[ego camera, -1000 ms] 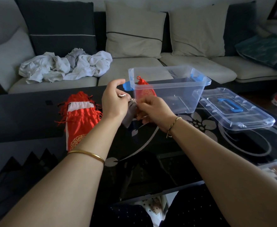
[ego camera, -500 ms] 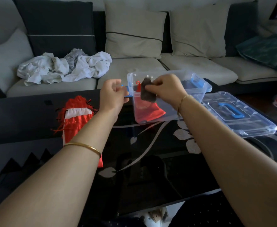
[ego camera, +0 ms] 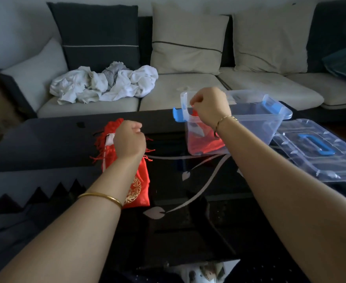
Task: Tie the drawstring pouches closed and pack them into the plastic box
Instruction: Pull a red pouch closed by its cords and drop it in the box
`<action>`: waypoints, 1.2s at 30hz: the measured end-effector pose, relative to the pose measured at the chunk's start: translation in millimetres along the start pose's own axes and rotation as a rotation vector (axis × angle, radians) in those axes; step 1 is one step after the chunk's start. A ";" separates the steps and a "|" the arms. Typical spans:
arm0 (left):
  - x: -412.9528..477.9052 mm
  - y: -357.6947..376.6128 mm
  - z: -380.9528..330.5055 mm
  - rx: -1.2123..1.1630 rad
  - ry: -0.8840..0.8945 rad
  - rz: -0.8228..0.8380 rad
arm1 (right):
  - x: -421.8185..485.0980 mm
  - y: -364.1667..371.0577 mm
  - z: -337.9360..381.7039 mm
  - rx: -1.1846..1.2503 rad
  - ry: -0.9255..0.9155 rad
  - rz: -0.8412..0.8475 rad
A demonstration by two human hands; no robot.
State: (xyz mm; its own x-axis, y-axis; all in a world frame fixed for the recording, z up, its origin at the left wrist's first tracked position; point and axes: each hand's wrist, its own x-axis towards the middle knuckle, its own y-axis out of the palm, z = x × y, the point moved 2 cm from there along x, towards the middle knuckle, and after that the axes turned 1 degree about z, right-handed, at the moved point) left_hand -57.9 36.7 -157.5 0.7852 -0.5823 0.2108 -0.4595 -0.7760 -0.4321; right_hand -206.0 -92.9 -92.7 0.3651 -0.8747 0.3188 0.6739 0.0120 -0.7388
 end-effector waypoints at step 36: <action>-43.7 16.7 -36.6 0.239 0.372 0.229 | -81.4 -6.7 -46.9 0.009 -0.090 0.111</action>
State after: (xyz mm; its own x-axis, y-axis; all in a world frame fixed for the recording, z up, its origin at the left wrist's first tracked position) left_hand -115.1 40.3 -141.8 0.4538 -0.8120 0.3670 -0.4604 -0.5663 -0.6836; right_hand -270.4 -44.5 -141.5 0.4936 -0.8209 0.2872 0.6317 0.1114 -0.7671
